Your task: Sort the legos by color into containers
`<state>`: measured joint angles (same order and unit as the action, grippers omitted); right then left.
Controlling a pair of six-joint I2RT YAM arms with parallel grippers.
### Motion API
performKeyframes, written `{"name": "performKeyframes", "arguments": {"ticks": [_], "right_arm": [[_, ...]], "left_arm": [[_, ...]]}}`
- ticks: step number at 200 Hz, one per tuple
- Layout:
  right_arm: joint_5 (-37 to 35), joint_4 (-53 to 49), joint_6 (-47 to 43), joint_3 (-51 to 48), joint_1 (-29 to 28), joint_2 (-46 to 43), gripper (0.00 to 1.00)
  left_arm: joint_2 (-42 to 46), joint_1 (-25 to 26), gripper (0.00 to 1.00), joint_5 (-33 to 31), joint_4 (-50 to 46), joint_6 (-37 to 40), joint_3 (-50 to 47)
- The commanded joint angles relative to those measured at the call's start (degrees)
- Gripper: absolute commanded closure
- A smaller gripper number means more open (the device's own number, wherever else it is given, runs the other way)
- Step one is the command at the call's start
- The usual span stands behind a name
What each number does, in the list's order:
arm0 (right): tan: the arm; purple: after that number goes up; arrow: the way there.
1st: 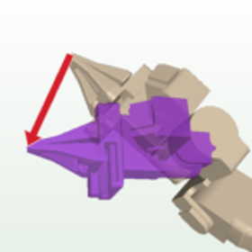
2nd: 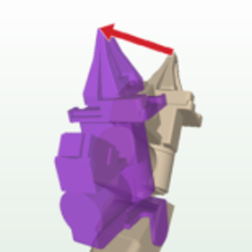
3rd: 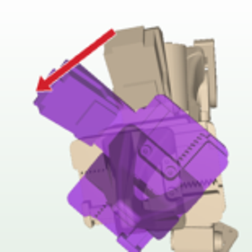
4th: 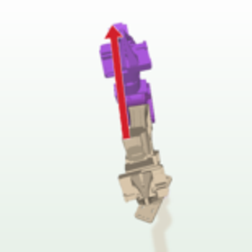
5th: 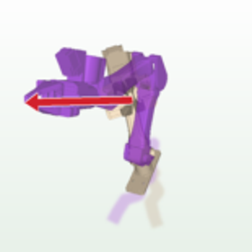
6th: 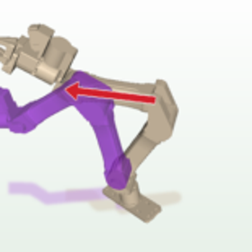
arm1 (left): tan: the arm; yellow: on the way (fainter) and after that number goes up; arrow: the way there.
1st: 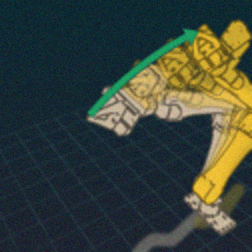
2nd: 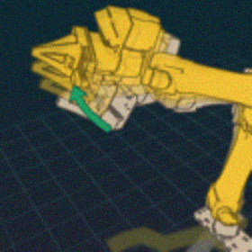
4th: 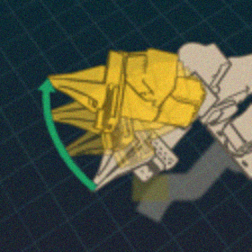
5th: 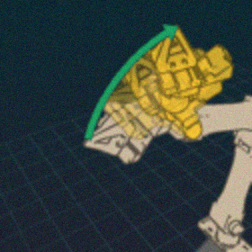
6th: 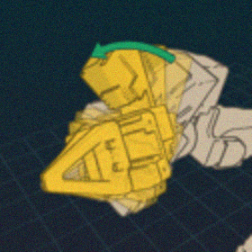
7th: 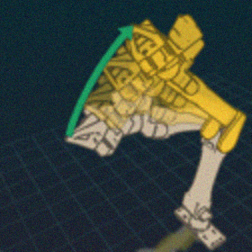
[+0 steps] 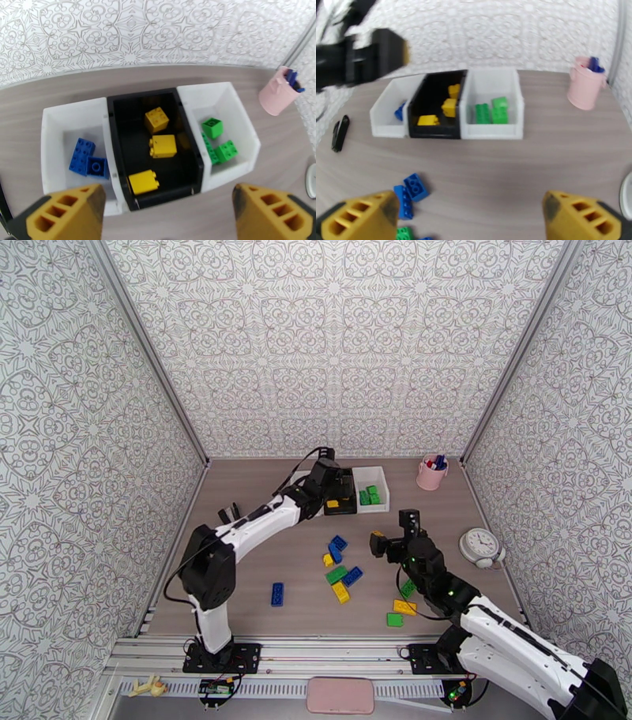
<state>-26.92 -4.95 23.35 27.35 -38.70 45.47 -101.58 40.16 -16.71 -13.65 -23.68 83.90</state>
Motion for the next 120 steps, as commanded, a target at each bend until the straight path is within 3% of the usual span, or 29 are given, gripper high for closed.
{"name": "performKeyframes", "arguments": {"ticks": [1,15,36,57,80,120], "right_arm": [[-9.16,-10.72,10.85,-0.45,-0.28,-2.28,0.0],[-10.37,-17.54,16.89,0.45,-0.24,-3.12,0.01],[-10.74,-28.68,26.04,1.97,-0.24,-2.7,0.0],[-10.17,-35.89,32.67,2.35,-0.24,-2.1,0.01],[-8.91,-38.98,40.23,1.71,-0.24,-1.47,0.06],[-4.84,-37.35,41.97,1.15,-0.15,1.5,0.09]], "left_arm": [[4.74,1.07,0.1,2.77,2.54,3.63,-7.26],[9.02,1.4,0.09,8.09,4.75,5.57,-12.51],[15.87,0.99,0.09,22.51,12.03,11.55,-21.81],[22.04,1.71,0.01,26.24,15.17,14.98,-28.29],[26.6,2.63,0.0,28.79,14.17,19.33,-32.28],[33.01,4.52,0.0,39.64,11.4,25.61,-37.46]]}}
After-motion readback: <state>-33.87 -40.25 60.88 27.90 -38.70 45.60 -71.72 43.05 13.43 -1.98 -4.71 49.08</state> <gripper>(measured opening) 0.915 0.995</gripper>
